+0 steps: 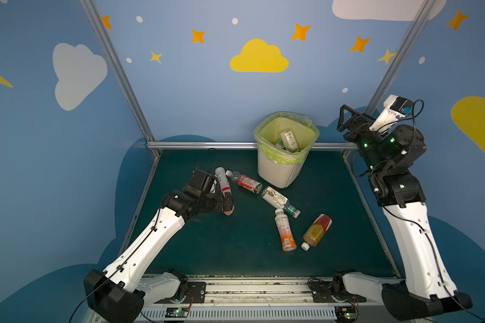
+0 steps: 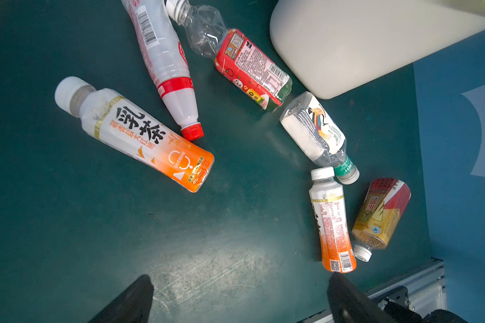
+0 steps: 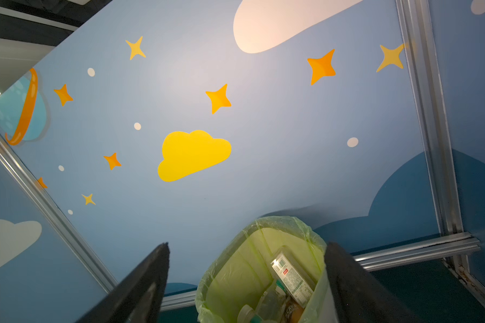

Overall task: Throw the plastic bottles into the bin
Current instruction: 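Withdraw the right arm while the left gripper reaches toward the white-orange milk tea bottle, then lower the left gripper onto the white-orange milk tea bottle and grasp it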

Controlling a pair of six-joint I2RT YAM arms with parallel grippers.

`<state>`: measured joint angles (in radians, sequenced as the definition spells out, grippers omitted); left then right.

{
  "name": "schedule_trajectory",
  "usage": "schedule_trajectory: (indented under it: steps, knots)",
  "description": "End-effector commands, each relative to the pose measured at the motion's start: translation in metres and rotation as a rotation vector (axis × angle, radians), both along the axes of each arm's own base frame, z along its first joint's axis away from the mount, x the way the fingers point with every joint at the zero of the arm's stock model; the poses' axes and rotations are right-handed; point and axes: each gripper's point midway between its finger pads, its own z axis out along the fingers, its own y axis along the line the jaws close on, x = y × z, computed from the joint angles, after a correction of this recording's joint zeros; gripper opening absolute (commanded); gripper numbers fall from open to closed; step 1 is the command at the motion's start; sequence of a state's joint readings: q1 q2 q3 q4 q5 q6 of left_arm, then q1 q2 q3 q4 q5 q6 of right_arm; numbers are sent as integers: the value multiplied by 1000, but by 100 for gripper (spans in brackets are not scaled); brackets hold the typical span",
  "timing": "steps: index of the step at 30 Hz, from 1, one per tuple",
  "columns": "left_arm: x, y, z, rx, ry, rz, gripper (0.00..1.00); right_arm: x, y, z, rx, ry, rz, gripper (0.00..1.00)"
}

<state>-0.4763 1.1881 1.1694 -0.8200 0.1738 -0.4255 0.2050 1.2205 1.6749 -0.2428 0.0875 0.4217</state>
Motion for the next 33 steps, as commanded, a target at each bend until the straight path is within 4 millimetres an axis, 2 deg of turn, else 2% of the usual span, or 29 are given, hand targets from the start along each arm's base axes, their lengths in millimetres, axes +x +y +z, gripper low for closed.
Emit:
schedule_trajectory:
  steps: [1,3,6,11,16,22,28,33]
  knots:
    - [-6,-11,-6,9,15,-35,92,1,2,-72,-68,317,45,87]
    - [-9,-21,-10,12,24,-63,88,-10,-4,-103,-81,459,51,87]
    - [-13,-38,-17,23,39,-106,85,-29,-6,-159,-83,666,93,87]
    - [-19,-62,-27,40,81,-158,80,-66,-8,-235,-93,895,127,86]
    - [-25,-87,-42,40,163,-159,72,-97,-9,-286,-101,1037,149,86]
    - [-30,-120,-61,49,242,-156,78,-116,-4,-315,-92,1127,192,86]
    - [-25,-156,-77,90,296,-174,83,-124,-3,-325,-123,1154,226,87]
    - [-22,-186,-103,124,339,-200,86,-129,0,-326,-126,1144,265,87]
